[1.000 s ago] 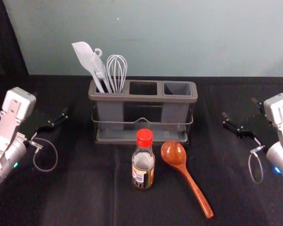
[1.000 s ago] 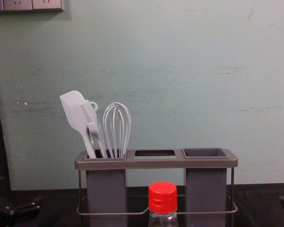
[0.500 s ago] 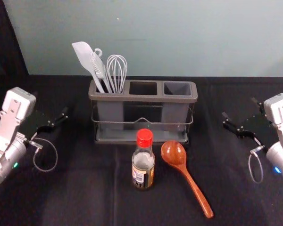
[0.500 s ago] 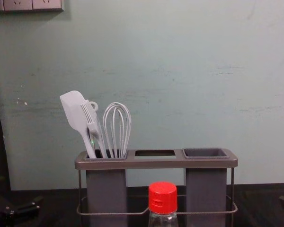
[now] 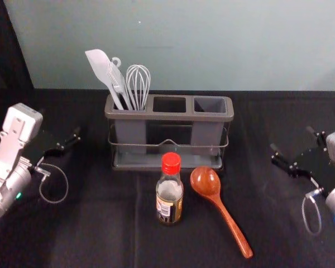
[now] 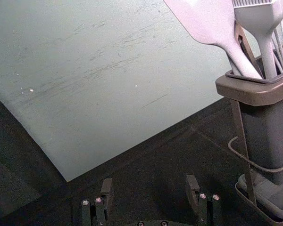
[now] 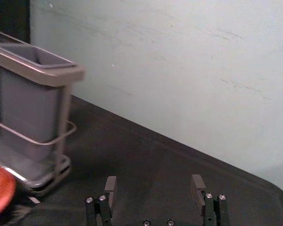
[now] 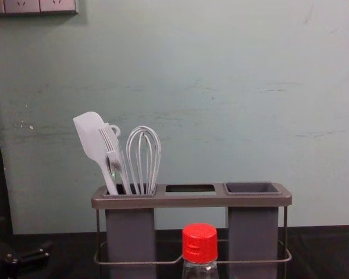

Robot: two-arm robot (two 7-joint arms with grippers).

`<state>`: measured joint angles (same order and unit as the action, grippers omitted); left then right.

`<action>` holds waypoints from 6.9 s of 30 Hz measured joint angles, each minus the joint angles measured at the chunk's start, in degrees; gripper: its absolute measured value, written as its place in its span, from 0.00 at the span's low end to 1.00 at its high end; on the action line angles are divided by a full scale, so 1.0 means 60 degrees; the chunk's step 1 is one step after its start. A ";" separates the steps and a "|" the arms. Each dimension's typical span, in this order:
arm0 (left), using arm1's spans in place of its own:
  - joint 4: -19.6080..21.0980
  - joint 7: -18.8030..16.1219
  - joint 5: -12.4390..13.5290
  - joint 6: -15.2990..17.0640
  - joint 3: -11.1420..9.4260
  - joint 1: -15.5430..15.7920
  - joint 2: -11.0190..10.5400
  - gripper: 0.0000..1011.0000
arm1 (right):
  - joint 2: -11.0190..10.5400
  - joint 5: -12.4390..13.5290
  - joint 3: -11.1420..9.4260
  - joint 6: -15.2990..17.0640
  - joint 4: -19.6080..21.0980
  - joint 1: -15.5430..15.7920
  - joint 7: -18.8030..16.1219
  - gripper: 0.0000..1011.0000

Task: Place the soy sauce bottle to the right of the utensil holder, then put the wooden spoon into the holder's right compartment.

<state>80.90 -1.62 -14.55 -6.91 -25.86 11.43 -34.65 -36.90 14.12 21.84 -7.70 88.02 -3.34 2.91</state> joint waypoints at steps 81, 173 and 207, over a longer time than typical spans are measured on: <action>0.0000 0.0000 0.0000 0.0000 0.0000 0.0000 0.0000 0.99 | 0.3024 0.0050 0.0732 0.0198 0.1788 0.0868 -0.3096 0.84; 0.0000 0.0000 -0.0001 0.0000 0.0000 0.0000 0.0000 0.99 | 0.2914 0.1207 -0.1980 -0.0944 -0.1474 -0.1064 -0.4727 0.38; 0.0000 0.0000 0.0000 0.0000 0.0000 0.0000 0.0000 0.99 | 0.2945 0.1338 -0.1724 -0.1081 -0.1937 -0.1437 -0.4846 0.38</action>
<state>80.90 -1.62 -14.55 -6.91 -25.86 11.43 -34.65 -19.24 22.14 11.50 -14.19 76.40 -11.96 -26.17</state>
